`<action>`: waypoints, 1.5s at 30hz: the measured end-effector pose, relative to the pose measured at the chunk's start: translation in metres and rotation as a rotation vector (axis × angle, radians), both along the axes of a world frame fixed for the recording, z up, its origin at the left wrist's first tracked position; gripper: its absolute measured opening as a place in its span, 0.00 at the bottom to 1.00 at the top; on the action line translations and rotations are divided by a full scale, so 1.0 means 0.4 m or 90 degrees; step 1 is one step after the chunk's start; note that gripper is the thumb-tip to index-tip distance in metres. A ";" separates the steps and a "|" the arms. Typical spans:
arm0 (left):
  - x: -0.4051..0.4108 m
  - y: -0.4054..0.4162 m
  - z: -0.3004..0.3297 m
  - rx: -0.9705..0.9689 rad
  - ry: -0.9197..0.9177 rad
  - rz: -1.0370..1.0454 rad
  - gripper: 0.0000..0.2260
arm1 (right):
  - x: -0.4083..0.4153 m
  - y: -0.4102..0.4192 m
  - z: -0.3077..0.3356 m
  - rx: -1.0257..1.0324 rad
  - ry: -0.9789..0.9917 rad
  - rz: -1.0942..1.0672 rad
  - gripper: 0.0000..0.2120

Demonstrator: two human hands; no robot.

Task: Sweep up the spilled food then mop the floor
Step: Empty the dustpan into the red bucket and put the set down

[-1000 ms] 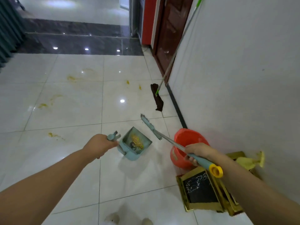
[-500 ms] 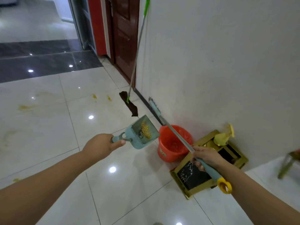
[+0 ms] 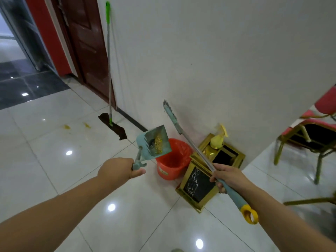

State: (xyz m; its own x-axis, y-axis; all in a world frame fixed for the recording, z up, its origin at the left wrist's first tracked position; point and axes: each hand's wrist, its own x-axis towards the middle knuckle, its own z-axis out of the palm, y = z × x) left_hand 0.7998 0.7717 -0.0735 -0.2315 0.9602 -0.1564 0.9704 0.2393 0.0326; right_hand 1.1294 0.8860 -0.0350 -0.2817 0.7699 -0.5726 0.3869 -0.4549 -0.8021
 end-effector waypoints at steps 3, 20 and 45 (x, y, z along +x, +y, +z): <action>0.023 0.026 -0.010 -0.013 0.038 -0.053 0.21 | 0.025 -0.007 -0.001 -0.015 0.011 -0.026 0.23; 0.181 0.120 -0.088 -0.222 0.183 -0.415 0.15 | 0.104 -0.063 -0.029 -0.031 0.038 -0.035 0.23; 0.164 0.115 -0.039 -0.301 0.325 -0.458 0.16 | 0.118 -0.064 -0.028 -0.058 0.113 -0.104 0.15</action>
State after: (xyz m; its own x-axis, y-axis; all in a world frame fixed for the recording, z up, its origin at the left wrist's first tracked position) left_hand 0.8655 0.8176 -0.0889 0.2340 0.7629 -0.6027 0.7612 -0.5294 -0.3746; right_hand 1.1765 0.8604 -0.0461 -0.2604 0.7610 -0.5942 0.1598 -0.5730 -0.8038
